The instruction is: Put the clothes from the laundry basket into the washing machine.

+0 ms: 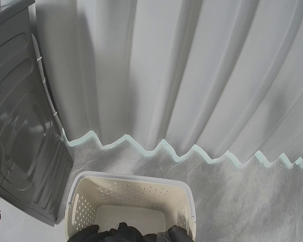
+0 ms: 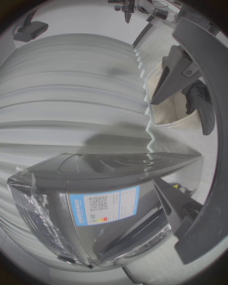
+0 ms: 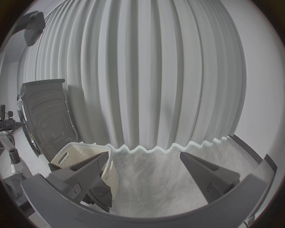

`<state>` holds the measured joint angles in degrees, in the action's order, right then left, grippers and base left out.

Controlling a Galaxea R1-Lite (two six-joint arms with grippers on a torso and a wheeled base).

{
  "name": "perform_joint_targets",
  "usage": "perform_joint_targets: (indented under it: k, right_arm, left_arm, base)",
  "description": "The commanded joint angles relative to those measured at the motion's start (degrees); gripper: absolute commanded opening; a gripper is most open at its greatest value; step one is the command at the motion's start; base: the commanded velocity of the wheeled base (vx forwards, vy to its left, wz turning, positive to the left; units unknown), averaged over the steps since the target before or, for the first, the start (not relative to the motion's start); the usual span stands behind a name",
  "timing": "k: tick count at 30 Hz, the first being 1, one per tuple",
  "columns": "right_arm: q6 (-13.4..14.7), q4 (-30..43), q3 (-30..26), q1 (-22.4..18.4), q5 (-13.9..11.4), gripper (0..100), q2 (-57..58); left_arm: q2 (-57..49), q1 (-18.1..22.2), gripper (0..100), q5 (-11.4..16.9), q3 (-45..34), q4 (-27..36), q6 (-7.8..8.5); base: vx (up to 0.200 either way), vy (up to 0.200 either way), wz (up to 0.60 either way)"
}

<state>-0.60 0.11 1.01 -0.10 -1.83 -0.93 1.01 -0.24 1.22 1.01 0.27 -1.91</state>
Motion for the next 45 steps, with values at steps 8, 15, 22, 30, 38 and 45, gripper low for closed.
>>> perform_joint_targets:
  k: [8, 15, 22, 30, 38, 45]
  right_arm:
    - [-0.02, -0.02, -1.01, 0.01, -0.02, 100, 0.93]
    - [-0.02, -0.02, -1.01, 0.01, -0.02, 100, 0.93]
    - [-0.02, -0.02, -1.01, 0.01, -0.02, 100, 0.93]
    - [0.07, -0.02, -1.01, 0.01, -0.02, 100, 0.93]
    - [0.07, -0.02, -1.01, 0.01, -0.02, 100, 0.93]
    - [0.07, -0.02, -1.01, 0.01, -0.02, 100, 0.93]
  left_arm:
    - [-0.92, -0.02, 100, 0.01, -0.84, 0.0, -0.02]
    - [-0.92, -0.02, 100, 0.01, -0.84, 0.0, -0.02]
    - [-0.92, -0.02, 100, 0.01, -0.84, 0.0, 0.07]
    - [-0.92, -0.02, 100, 0.01, -0.84, 0.0, 0.07]
    - [-0.92, -0.02, 100, 0.01, -0.84, 0.0, 0.07]
    - [-0.92, -0.02, 100, 0.01, -0.84, 0.0, 0.07]
  base:
    - [0.0, 0.0, 0.0]
    - [0.143, 0.0, 0.0]
    - [0.029, 0.0, 0.0]
    - [0.0, 0.0, 0.0]
    - [0.0, 0.0, 0.0]
    - [0.0, 0.0, 0.0]
